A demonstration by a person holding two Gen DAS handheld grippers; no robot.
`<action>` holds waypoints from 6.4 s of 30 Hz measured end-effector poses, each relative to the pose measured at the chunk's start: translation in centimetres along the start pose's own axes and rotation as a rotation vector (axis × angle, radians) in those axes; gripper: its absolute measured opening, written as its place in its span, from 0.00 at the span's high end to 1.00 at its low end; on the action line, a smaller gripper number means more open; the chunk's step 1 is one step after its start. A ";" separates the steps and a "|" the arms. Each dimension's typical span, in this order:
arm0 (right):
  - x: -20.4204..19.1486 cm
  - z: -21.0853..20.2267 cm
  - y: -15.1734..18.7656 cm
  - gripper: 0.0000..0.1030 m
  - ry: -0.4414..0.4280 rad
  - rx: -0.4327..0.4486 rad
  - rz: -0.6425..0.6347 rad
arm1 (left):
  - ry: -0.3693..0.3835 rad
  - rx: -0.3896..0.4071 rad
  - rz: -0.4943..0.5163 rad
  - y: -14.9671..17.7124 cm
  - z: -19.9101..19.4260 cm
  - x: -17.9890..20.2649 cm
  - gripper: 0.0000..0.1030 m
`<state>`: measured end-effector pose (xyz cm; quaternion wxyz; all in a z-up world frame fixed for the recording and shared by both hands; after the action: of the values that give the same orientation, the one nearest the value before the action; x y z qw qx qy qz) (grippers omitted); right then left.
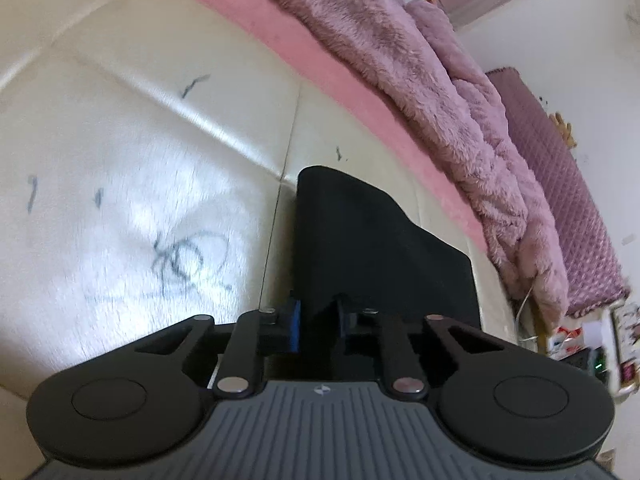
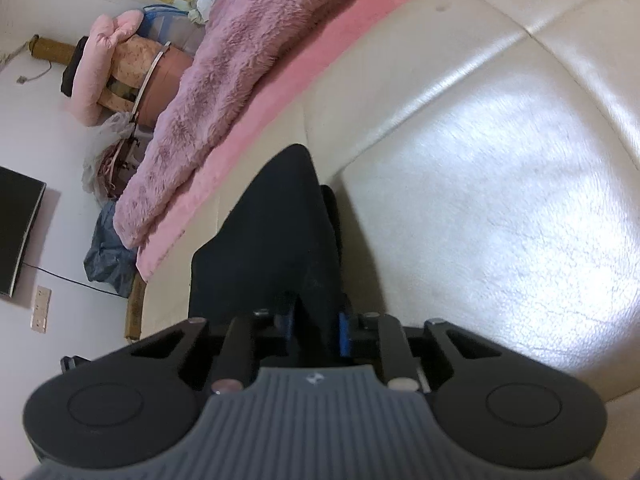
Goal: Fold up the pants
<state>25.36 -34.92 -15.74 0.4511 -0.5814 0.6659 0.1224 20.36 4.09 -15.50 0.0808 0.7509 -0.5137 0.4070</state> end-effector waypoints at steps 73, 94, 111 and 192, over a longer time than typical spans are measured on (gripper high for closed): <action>-31.0 1.3 9.4 0.21 0.284 0.362 -0.779 | -0.591 0.433 0.586 -1.3 -19.1 5.5 0.20; -25.9 0.3 20.2 0.21 0.375 0.248 -0.770 | -0.633 0.341 0.509 8.2 -17.5 3.8 0.20; -25.4 0.2 20.5 0.21 0.373 0.268 -0.743 | -0.614 0.342 0.536 9.4 -17.4 4.5 0.20; -25.7 -0.3 21.0 0.20 0.366 0.303 -0.736 | -0.613 0.351 0.554 9.7 -17.1 4.6 0.20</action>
<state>4.53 -11.90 -4.10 0.4195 -0.7193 0.4938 -0.2507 3.86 5.63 -3.93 -0.3158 0.6734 -0.6187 0.2530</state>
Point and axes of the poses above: each gripper's, at about its wrist camera, not at the fingertips, and z roughly the way its jaws point, x to its right, y to its underside, the point moved 1 cm from there along z, roughly the way its jaws point, and after that the axes turned 4 degrees about -z, right-handed, at the moved point
